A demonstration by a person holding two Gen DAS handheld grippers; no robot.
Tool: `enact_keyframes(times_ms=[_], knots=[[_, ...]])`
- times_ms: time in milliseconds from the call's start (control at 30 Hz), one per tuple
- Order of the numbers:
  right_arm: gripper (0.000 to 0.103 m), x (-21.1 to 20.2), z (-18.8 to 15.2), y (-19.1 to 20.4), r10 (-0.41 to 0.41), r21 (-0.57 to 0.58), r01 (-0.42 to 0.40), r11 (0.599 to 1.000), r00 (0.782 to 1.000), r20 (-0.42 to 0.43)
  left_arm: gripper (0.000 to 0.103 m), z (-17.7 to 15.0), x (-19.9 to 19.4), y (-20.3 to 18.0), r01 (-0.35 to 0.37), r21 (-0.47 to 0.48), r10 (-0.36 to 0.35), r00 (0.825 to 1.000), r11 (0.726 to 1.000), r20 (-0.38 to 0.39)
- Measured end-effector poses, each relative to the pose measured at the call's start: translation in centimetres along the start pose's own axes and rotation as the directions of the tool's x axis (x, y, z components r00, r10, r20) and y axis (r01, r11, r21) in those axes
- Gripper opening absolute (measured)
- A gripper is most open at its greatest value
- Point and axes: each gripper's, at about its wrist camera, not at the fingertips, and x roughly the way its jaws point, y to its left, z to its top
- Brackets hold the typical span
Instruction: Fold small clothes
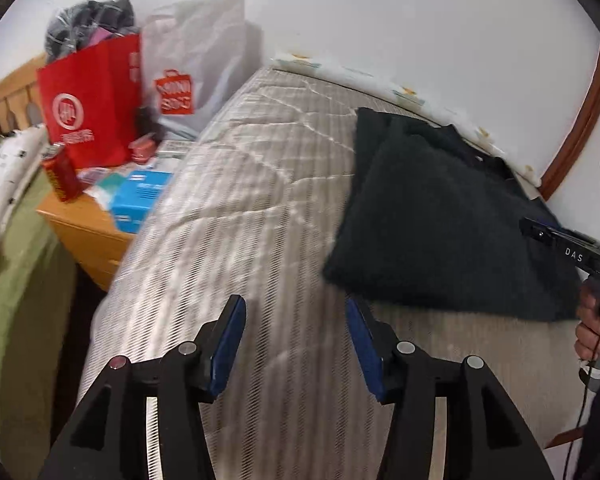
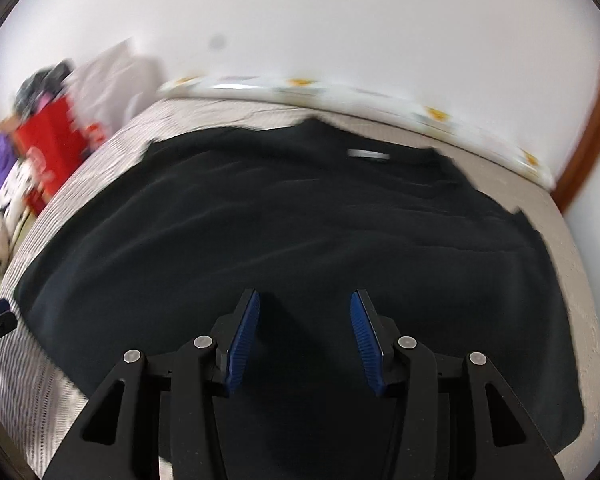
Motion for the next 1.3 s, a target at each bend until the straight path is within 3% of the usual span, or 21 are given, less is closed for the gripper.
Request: enact_keyframes(times_ms=[167, 267, 533, 667, 767, 933, 1000, 1167, 1300], knots=[[0.047, -0.5, -1.4, 7.0, -0.028, -0.14, 0.03, 0.99, 0.999, 0.017, 0.057, -0.6, -0.5, 1.7, 0.047, -0.012, -0.046, 0.999, 0.999, 0.006], [0.047, -1.5, -2.1, 9.0, -0.046, -0.165, 0.05, 0.985, 0.999, 0.027, 0.062, -0.6, -0.5, 2.3, 0.076, -0.003, -0.075, 0.997, 0.997, 0.018], [0.047, -4.5, -3.5, 11.5, -0.02, -0.173, 0.028, 0.985, 0.998, 0.053, 0.065, -0.5, 0.3, 3.3, 0.137, 0.017, -0.137, 0.99, 0.99, 0.006], [0.047, -5.0, -4.5, 13.3, 0.038, -0.218, -0.029, 0.976, 0.999, 0.038, 0.066, -0.3, 0.4, 3.7, 0.178, 0.029, -0.178, 0.984, 0.984, -0.002], [0.05, -5.2, -5.1, 15.2, 0.039, -0.287, -0.018, 0.958, 0.997, 0.07, 0.066, -0.4, 0.4, 4.0, 0.198, 0.037, -0.198, 0.98, 0.98, -0.004], [0.054, -4.1, -5.4, 18.1, 0.094, -0.379, -0.064, 0.923, 0.994, 0.06, 0.066, -0.6, 0.2, 4.5, 0.228, 0.023, -0.228, 0.974, 0.973, -0.008], [0.061, -3.8, -5.5, 19.1, 0.106, -0.421, -0.063, 0.905, 0.991, 0.08, 0.066, -0.7, 0.1, 4.7, 0.235, 0.016, -0.234, 0.972, 0.972, -0.01], [0.061, -2.3, -5.0, 20.8, 0.135, -0.47, -0.07, 0.88, 0.985, 0.105, 0.066, -1.0, 0.0, 4.7, 0.229, 0.008, -0.229, 0.973, 0.973, -0.011], [0.06, -1.0, -4.3, 21.4, 0.127, -0.465, -0.061, 0.883, 0.985, 0.112, 0.067, -1.2, -0.1, 4.7, 0.228, 0.01, -0.228, 0.974, 0.974, -0.011]])
